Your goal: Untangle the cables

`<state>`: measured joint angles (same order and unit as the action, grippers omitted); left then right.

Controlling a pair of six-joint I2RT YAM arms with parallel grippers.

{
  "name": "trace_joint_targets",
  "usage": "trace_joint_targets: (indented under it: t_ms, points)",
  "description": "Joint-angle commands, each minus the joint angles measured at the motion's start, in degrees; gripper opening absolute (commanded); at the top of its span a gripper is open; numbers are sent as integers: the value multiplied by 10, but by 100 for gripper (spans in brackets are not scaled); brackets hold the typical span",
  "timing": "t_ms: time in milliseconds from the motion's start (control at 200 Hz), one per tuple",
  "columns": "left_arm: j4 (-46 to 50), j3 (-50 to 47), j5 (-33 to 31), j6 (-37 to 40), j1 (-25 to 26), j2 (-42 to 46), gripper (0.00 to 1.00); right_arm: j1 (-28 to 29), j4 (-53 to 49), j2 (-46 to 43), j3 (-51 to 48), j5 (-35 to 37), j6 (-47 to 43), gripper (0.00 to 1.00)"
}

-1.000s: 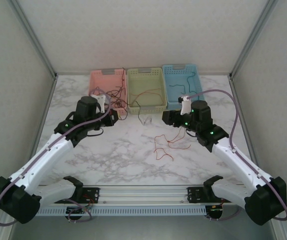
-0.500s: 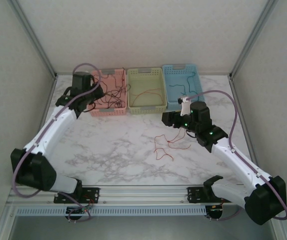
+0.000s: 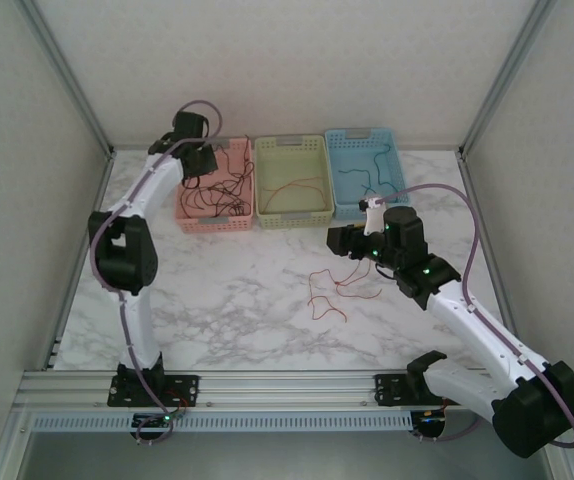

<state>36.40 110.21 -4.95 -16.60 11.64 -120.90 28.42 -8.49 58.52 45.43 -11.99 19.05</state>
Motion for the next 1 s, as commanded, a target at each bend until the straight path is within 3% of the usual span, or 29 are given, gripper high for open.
trace_joint_targets:
  t_ms: [0, 85, 215, 280, 456, 636, 766, 996]
  points:
    - [101, 72, 24, 65, -6, -50, 0, 3, -5, -2, -8, 5, -8, 65]
    - [120, 89, 34, 72, -11, -76, 1, 3, -5, 3, -8, 4, -8, 65]
    - [130, 82, 50, 62, -13, -82, 47, 2, -4, 10, -6, 4, -6, 65]
    - [130, 80, 53, 54, -12, -75, 57, 3, -5, 11, -4, 3, -6, 65]
    - [133, 81, 55, 48, -7, -26, 63, 2, -11, 13, -3, 12, -2, 65]
    - [132, 60, 48, 40, 2, 49, 67, 0, -70, 51, 18, 79, 5, 67]
    - [91, -27, 45, 18, 16, 150, 68, -3, -127, 86, 33, 112, 19, 67]
    - [-11, -254, 86, -43, 69, 382, 70, -2, -189, 152, 24, 105, 60, 64]
